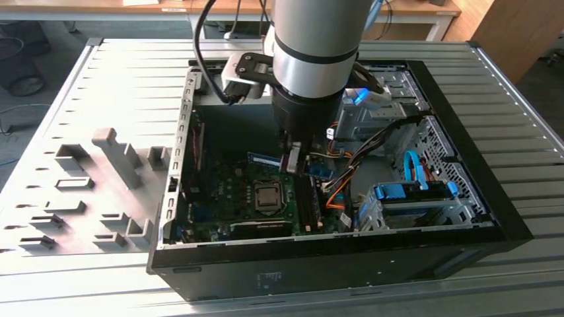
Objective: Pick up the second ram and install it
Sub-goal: 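Insert the second ram into the second slot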
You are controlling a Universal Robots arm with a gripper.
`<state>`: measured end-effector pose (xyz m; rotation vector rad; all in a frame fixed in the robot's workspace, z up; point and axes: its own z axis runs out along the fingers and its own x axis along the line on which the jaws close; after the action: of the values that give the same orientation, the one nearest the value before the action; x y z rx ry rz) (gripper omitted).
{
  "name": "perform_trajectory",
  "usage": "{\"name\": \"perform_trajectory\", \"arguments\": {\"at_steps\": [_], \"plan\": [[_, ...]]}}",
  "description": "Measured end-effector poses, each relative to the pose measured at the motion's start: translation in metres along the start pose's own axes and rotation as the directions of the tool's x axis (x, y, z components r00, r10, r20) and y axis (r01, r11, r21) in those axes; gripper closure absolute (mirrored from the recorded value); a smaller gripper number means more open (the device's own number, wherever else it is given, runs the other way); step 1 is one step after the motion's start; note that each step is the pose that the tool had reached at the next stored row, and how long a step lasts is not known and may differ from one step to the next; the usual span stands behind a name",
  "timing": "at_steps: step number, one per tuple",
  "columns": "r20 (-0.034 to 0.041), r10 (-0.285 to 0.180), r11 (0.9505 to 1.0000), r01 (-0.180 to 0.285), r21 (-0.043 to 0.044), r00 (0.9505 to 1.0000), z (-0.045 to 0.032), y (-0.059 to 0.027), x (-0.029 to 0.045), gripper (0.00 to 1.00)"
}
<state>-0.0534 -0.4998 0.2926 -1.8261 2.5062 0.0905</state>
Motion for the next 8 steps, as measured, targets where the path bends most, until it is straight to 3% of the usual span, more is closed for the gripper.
{"name": "perform_trajectory", "arguments": {"at_steps": [8], "plan": [[0.0001,0.045,0.999,-0.045,0.0032,0.999,0.0001,-0.0001,0.0,0.86]]}}
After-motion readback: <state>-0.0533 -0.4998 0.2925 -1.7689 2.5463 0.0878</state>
